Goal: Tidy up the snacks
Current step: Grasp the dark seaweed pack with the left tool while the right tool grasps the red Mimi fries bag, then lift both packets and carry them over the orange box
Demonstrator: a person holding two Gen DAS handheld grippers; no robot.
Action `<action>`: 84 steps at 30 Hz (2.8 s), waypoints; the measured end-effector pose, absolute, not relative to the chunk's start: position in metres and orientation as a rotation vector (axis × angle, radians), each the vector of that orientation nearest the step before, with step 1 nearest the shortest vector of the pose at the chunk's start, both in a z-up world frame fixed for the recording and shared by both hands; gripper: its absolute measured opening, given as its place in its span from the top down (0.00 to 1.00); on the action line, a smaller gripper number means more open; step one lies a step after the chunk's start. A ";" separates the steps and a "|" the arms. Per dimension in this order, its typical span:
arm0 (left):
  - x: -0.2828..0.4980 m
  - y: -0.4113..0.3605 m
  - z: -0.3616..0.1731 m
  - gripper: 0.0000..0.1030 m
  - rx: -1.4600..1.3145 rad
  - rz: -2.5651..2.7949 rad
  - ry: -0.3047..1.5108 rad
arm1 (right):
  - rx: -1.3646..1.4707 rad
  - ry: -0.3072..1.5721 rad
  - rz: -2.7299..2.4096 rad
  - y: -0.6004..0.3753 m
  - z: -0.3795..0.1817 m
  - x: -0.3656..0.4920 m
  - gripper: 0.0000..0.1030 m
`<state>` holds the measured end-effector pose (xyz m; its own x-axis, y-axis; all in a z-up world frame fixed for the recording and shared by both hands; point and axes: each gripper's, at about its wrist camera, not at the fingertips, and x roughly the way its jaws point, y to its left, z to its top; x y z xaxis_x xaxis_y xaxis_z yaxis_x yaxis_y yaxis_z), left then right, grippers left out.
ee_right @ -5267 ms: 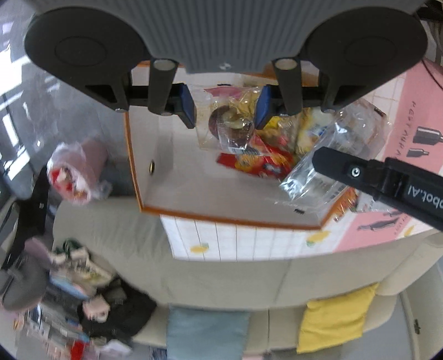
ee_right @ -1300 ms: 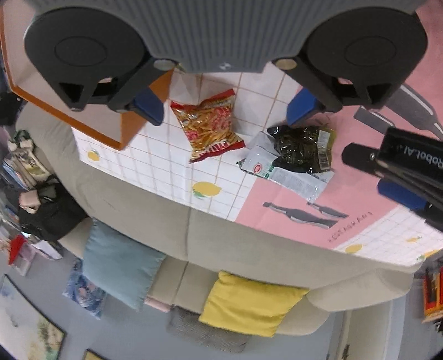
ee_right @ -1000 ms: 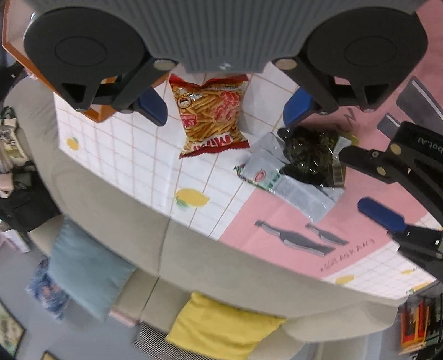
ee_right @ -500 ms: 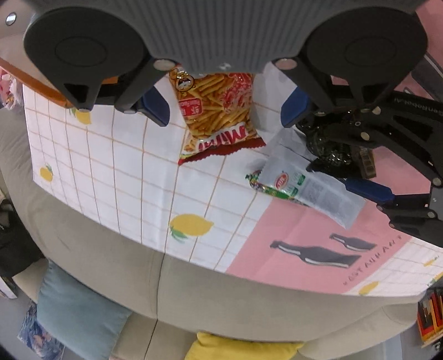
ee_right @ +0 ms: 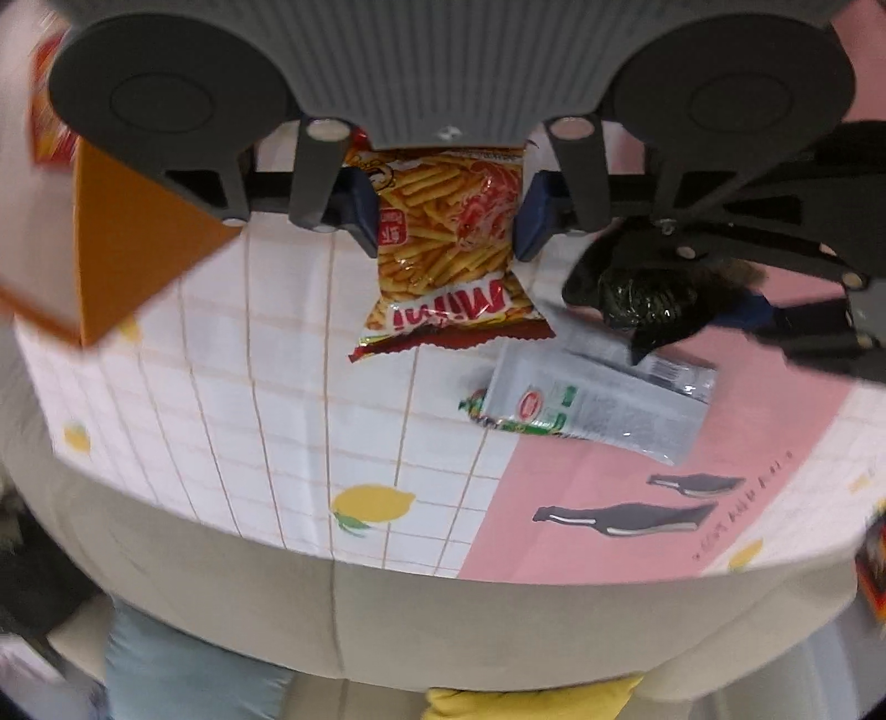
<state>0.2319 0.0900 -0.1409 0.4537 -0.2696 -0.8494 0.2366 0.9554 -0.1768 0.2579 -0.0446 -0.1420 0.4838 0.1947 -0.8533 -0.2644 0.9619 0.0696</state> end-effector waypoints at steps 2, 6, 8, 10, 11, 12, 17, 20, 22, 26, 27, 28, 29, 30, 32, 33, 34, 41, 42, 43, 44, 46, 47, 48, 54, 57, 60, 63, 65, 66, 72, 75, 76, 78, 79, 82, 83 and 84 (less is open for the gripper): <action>0.222 0.094 -0.142 0.61 -0.101 -0.267 1.064 | -0.003 1.035 0.280 -0.049 -0.143 0.244 0.56; 0.199 0.096 -0.141 0.61 -0.154 -0.224 1.099 | 0.083 1.047 0.270 -0.054 -0.145 0.216 0.56; 0.187 0.098 -0.141 0.61 -0.179 -0.222 1.123 | 0.094 1.057 0.274 -0.054 -0.144 0.201 0.57; 0.176 0.099 -0.141 0.60 -0.188 -0.218 1.127 | 0.083 1.049 0.282 -0.053 -0.144 0.185 0.57; 0.172 0.099 -0.142 0.60 -0.185 -0.219 1.121 | 0.072 1.036 0.290 -0.052 -0.144 0.177 0.57; 0.168 0.100 -0.144 0.59 -0.185 -0.217 1.114 | 0.059 1.020 0.297 -0.052 -0.144 0.169 0.56; 0.160 0.101 -0.148 0.54 -0.197 -0.190 1.049 | -0.008 0.927 0.301 -0.050 -0.148 0.149 0.55; 0.157 0.098 -0.148 0.54 -0.182 -0.184 1.020 | -0.015 0.913 0.306 -0.049 -0.151 0.150 0.52; 0.156 0.096 -0.148 0.54 -0.172 -0.182 1.004 | 0.006 0.912 0.303 -0.052 -0.153 0.149 0.51; 0.155 0.093 -0.149 0.54 -0.156 -0.176 0.982 | 0.025 0.908 0.300 -0.053 -0.155 0.147 0.51; 0.154 0.091 -0.150 0.54 -0.147 -0.175 0.975 | 0.031 0.910 0.298 -0.054 -0.156 0.147 0.50; 0.154 0.090 -0.150 0.54 -0.133 -0.174 0.968 | 0.036 0.910 0.294 -0.054 -0.156 0.148 0.50; 0.153 0.088 -0.150 0.54 -0.119 -0.174 0.961 | 0.035 0.916 0.291 -0.053 -0.157 0.148 0.50; 0.153 0.086 -0.151 0.54 -0.108 -0.174 0.956 | 0.032 0.931 0.288 -0.053 -0.160 0.148 0.50; 0.152 0.084 -0.151 0.55 -0.091 -0.178 0.947 | 0.029 0.940 0.272 -0.053 -0.162 0.148 0.54; 0.151 0.084 -0.151 0.60 -0.083 -0.187 0.944 | 0.031 0.939 0.269 -0.053 -0.162 0.147 0.56; 0.151 0.084 -0.151 0.60 -0.083 -0.189 0.944 | 0.036 0.938 0.269 -0.054 -0.162 0.147 0.57; 0.142 0.090 -0.143 0.61 -0.155 -0.180 0.912 | 0.050 0.931 0.273 -0.055 -0.157 0.146 0.61; 0.140 0.090 -0.140 0.61 -0.157 -0.181 0.910 | 0.052 0.926 0.275 -0.055 -0.155 0.146 0.61; 0.139 0.090 -0.137 0.61 -0.161 -0.182 0.909 | 0.054 0.920 0.278 -0.055 -0.152 0.145 0.61; 0.137 0.090 -0.133 0.61 -0.167 -0.179 0.904 | 0.058 0.912 0.282 -0.055 -0.149 0.144 0.61; 0.134 0.091 -0.124 0.61 -0.186 -0.178 0.895 | 0.065 0.897 0.287 -0.055 -0.141 0.141 0.61; 0.133 0.092 -0.119 0.61 -0.192 -0.180 0.893 | 0.069 0.889 0.290 -0.055 -0.136 0.140 0.61; 0.131 0.091 -0.115 0.61 -0.192 -0.178 0.894 | 0.073 0.878 0.293 -0.056 -0.131 0.138 0.61; 0.122 0.085 -0.081 0.61 -0.179 -0.175 0.874 | 0.110 0.810 0.300 -0.061 -0.095 0.124 0.61; 0.117 0.079 -0.062 0.61 -0.174 -0.193 0.855 | 0.128 0.782 0.296 -0.069 -0.078 0.113 0.61; 0.111 0.067 -0.044 0.61 -0.166 -0.226 0.830 | 0.128 0.741 0.282 -0.080 -0.060 0.101 0.61; 0.107 0.050 -0.025 0.61 -0.153 -0.268 0.796 | 0.134 0.702 0.261 -0.099 -0.043 0.090 0.61; 0.106 0.035 -0.015 0.61 -0.142 -0.308 0.777 | 0.130 0.688 0.248 -0.115 -0.033 0.084 0.61; 0.107 0.025 -0.009 0.61 -0.139 -0.335 0.771 | 0.127 0.682 0.242 -0.123 -0.029 0.083 0.61; 0.122 -0.033 0.007 0.61 -0.106 -0.459 0.784 | 0.076 0.713 0.188 -0.190 -0.013 0.078 0.61; 0.135 -0.062 0.008 0.61 -0.107 -0.522 0.812 | 0.050 0.765 0.134 -0.225 -0.013 0.087 0.61; 0.140 -0.075 0.007 0.61 -0.094 -0.541 0.821 | 0.047 0.778 0.114 -0.240 -0.013 0.090 0.61; 0.145 -0.099 0.004 0.61 -0.059 -0.575 0.832 | 0.059 0.806 0.094 -0.265 -0.015 0.098 0.61; 0.150 -0.112 0.001 0.61 -0.044 -0.599 0.841 | 0.061 0.823 0.081 -0.277 -0.017 0.102 0.61; 0.160 -0.142 -0.010 0.61 -0.023 -0.641 0.883 | 0.030 0.869 0.050 -0.304 -0.024 0.117 0.61; 0.164 -0.150 -0.013 0.61 -0.015 -0.642 0.892 | 0.011 0.888 0.046 -0.311 -0.028 0.123 0.61; 0.169 -0.159 -0.017 0.61 -0.004 -0.643 0.904 | -0.004 0.903 0.048 -0.317 -0.032 0.127 0.61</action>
<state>0.1692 -0.1586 -0.0169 0.4457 -0.5205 -0.7283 0.5173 0.8138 -0.2650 0.1270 -0.3169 -0.0322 0.6183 0.0401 -0.7849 -0.0434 0.9989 0.0169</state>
